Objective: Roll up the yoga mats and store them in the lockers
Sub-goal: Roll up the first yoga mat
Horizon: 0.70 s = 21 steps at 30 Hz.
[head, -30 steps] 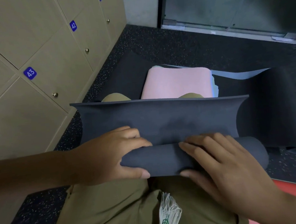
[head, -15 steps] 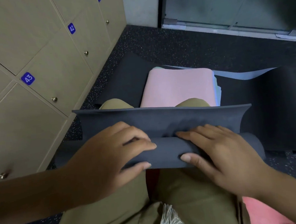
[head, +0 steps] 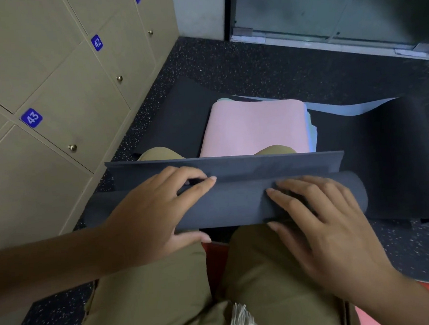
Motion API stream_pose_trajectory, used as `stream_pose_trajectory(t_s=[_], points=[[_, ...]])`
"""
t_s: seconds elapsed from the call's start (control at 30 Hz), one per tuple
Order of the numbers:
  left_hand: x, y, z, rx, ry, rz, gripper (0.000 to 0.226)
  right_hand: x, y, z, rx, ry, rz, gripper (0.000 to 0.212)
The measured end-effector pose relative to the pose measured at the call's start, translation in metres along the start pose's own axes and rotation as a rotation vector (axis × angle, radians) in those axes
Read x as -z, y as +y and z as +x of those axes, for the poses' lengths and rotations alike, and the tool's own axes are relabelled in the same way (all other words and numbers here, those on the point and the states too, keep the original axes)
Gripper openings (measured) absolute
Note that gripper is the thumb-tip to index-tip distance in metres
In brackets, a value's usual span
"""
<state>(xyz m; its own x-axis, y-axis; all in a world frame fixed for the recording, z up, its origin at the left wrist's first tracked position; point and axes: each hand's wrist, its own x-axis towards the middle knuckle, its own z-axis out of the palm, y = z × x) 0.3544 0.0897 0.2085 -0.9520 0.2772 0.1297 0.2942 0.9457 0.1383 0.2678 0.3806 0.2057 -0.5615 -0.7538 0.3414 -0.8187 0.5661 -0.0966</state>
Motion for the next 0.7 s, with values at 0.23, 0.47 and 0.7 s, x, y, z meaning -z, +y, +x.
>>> stream_pose_trajectory(t_s=[0.23,0.47,0.7], points=[[0.004,-0.013,0.024,-0.008,0.034,0.026,0.079,-0.015,0.009,0.010,-0.032,-0.099,-0.021,0.070],[-0.003,0.012,0.030,-0.046,0.150,0.079,0.068,-0.022,0.027,0.045,-0.017,-0.115,0.034,0.069],[-0.020,0.009,0.046,0.031,0.120,0.073,0.084,-0.025,0.048,0.070,-0.079,-0.145,0.005,0.066]])
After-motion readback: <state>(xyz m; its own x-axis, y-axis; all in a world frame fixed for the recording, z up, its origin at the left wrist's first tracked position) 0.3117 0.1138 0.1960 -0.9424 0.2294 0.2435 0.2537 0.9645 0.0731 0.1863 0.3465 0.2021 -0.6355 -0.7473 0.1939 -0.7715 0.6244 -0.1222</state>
